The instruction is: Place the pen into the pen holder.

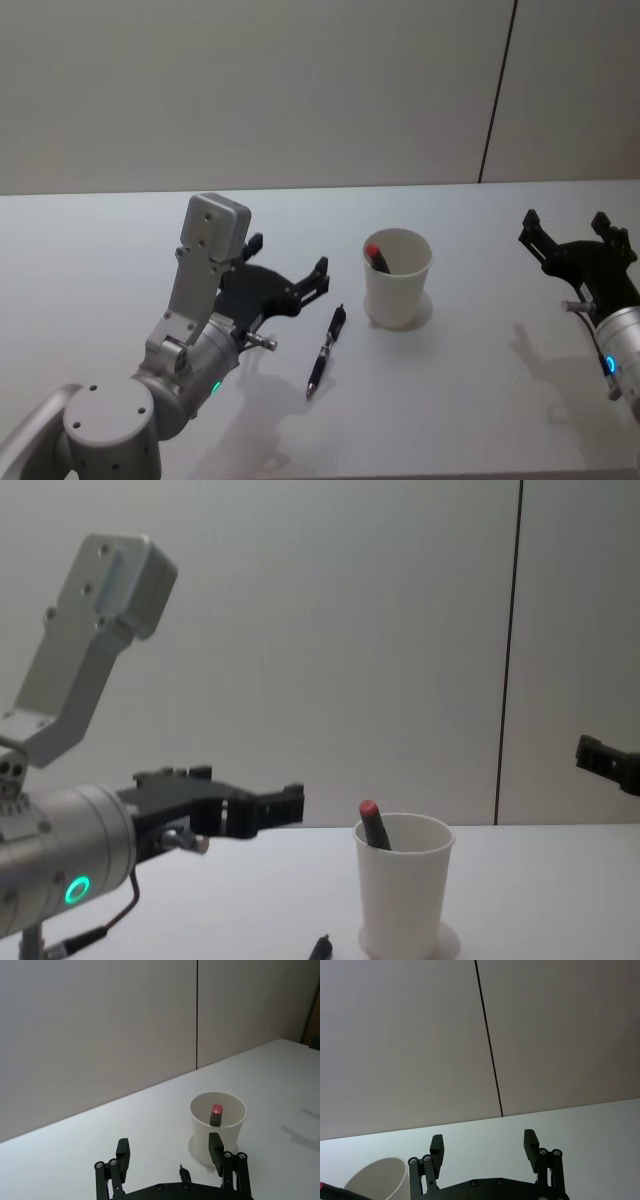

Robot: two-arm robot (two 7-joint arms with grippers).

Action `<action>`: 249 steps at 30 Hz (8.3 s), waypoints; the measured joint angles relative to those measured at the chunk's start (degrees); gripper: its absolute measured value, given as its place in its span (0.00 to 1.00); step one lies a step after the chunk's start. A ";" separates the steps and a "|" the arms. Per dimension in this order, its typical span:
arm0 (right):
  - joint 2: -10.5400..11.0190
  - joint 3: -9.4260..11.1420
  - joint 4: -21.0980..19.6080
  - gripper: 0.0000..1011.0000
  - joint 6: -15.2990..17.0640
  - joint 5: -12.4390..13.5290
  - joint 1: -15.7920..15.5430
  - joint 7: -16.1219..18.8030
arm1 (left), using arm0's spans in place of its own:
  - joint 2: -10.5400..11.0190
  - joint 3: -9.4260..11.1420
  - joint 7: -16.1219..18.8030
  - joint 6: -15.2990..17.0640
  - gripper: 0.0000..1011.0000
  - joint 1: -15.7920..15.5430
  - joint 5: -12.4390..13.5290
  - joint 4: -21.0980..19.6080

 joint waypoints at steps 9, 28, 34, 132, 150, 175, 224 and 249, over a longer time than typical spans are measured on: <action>0.05 0.04 -0.04 0.99 0.05 0.01 -0.05 -0.05 | -0.21 -0.22 -0.19 5.60 0.99 0.21 -3.04 0.54; 0.08 0.04 -0.09 0.99 0.04 0.01 -0.09 -0.05 | -3.35 0.41 -3.90 14.35 0.99 -2.78 -4.22 7.53; 0.08 0.04 -0.09 0.99 0.03 0.00 -0.09 -0.04 | -4.36 0.83 -5.33 15.50 0.99 -3.80 -3.14 10.01; 0.07 0.04 -0.08 0.99 0.04 0.00 -0.09 -0.04 | -6.09 -0.05 -2.51 19.11 0.14 -6.23 8.01 8.65; 0.07 0.04 -0.08 0.99 0.04 0.00 -0.09 -0.05 | -3.16 -1.62 4.13 16.58 0.14 -3.26 13.15 -0.50; 0.07 0.04 -0.08 0.99 0.04 0.00 -0.09 -0.04 | -1.89 -2.11 -2.68 -11.36 0.13 -2.27 16.92 1.99; 1.42 0.64 -3.09 0.99 0.72 2.61 -1.56 5.58 | -8.99 -0.08 -40.75 -51.15 0.13 -12.72 3.46 24.86; 7.82 3.59 -12.00 0.99 0.66 13.26 -7.18 22.38 | -9.65 0.23 -43.73 -52.84 0.13 -13.64 2.35 26.73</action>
